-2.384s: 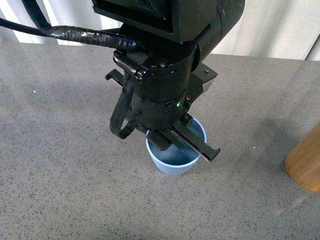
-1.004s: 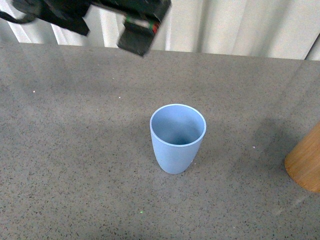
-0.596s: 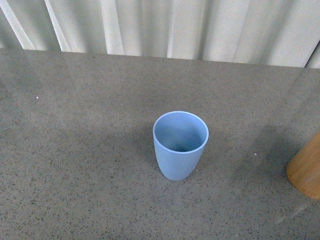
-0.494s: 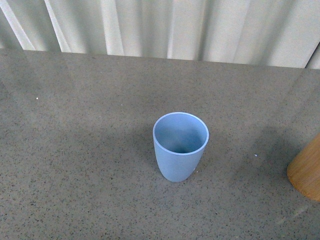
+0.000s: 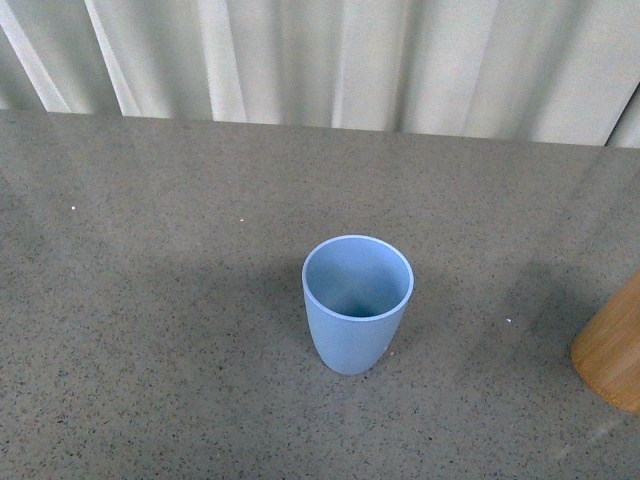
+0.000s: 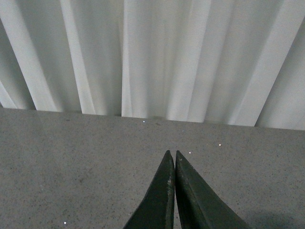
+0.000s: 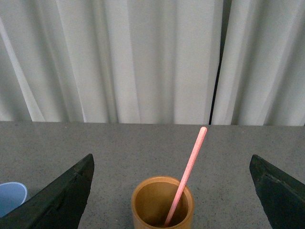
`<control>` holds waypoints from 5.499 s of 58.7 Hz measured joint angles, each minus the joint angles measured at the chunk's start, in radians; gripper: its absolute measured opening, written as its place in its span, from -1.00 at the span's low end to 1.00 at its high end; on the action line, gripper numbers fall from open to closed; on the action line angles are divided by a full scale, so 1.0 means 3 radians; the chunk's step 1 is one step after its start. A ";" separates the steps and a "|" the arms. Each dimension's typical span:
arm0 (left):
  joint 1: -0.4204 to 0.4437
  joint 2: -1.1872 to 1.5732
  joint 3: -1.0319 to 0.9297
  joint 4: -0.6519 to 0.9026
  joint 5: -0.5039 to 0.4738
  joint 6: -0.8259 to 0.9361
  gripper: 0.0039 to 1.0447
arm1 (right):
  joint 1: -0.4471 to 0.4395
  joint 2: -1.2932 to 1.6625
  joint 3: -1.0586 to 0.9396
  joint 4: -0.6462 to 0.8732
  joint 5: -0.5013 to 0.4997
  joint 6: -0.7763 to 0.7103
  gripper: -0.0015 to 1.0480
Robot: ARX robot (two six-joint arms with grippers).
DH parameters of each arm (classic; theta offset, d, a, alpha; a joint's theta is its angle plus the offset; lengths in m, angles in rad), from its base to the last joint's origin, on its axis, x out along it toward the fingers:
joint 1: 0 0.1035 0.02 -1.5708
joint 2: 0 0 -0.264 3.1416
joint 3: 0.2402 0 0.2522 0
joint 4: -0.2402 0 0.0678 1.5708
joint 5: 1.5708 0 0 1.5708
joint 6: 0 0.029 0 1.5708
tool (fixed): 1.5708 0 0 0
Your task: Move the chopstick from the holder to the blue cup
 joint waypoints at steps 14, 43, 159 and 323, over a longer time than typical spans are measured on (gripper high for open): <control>0.0000 -0.0451 -0.0319 -0.0118 0.0000 0.0008 -0.94 | 0.0000 0.0000 0.0000 0.0000 0.0001 0.0000 0.81; 0.0000 -0.1282 -0.0684 -0.0552 0.0000 0.0009 -0.94 | 0.0000 0.0000 0.0000 0.0000 0.0000 0.0000 0.81; 0.0000 -0.3155 -0.0702 -0.2363 -0.0001 0.0019 0.87 | -0.0963 0.2068 0.0364 0.0704 -0.0665 -0.0128 0.81; 0.0000 -0.3154 -0.0702 -0.2363 -0.0001 0.0019 0.87 | 0.1442 0.4388 0.1548 0.3410 -0.0270 0.0057 -0.97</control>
